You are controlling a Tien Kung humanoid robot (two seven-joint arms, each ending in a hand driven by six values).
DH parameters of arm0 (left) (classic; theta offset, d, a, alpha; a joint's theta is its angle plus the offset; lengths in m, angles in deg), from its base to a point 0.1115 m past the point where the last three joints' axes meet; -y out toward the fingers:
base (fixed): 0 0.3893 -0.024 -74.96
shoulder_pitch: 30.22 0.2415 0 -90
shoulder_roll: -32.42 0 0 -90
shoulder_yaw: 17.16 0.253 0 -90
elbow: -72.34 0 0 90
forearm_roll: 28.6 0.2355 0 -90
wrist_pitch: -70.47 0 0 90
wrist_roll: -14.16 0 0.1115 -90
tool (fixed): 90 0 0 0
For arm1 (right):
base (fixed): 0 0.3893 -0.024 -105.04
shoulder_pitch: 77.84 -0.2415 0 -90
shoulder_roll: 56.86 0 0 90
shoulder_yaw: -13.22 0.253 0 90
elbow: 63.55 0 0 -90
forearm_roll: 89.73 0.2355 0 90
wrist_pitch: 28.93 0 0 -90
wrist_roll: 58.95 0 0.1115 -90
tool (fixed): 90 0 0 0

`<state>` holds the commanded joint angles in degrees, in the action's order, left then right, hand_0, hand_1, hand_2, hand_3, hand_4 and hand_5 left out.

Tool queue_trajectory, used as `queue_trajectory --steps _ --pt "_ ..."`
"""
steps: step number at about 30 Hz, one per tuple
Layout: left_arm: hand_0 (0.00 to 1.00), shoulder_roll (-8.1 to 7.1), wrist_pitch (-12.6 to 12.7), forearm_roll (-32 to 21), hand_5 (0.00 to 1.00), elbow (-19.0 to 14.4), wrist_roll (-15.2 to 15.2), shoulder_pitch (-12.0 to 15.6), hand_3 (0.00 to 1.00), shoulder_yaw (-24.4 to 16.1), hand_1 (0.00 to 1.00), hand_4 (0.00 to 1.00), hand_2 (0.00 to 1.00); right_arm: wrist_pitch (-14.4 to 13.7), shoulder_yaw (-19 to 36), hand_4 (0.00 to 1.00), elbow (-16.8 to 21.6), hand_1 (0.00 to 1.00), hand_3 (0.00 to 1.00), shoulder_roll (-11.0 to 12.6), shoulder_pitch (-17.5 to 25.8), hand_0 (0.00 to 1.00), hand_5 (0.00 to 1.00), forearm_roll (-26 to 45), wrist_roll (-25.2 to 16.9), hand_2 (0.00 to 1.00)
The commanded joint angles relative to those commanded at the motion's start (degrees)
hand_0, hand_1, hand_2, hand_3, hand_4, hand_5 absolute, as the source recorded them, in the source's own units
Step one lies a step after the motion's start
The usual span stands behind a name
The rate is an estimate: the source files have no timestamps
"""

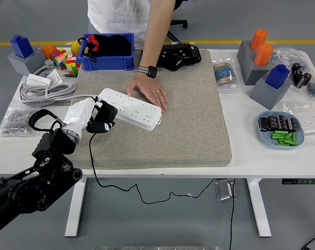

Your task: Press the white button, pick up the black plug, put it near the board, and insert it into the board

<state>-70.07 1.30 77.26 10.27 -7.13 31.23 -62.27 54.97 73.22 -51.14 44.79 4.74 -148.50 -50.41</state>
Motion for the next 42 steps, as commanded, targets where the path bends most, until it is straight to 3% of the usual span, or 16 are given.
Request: queue_trajectory --steps 9,22,42 --pt "0.214 0.33 -0.64 -1.88 0.002 2.57 -0.28 -4.70 0.500 3.10 0.251 0.608 0.277 -0.03 0.33 0.837 -0.01 0.794 0.794 -0.06 -0.08 0.819 0.639 0.05 -0.07 0.821" --pt "0.209 1.71 -1.18 -4.15 0.002 10.76 -0.33 -10.54 0.503 8.23 0.248 0.617 0.274 0.00 0.40 0.834 -0.06 0.792 0.788 -0.17 0.10 0.816 0.637 0.23 -0.02 0.821" --pt "0.207 4.09 -1.40 -4.48 0.002 16.89 -0.62 -12.91 0.504 9.81 0.249 0.617 0.273 0.00 0.43 0.826 -0.01 0.788 0.785 -0.48 0.07 0.813 0.626 0.53 0.01 0.817"
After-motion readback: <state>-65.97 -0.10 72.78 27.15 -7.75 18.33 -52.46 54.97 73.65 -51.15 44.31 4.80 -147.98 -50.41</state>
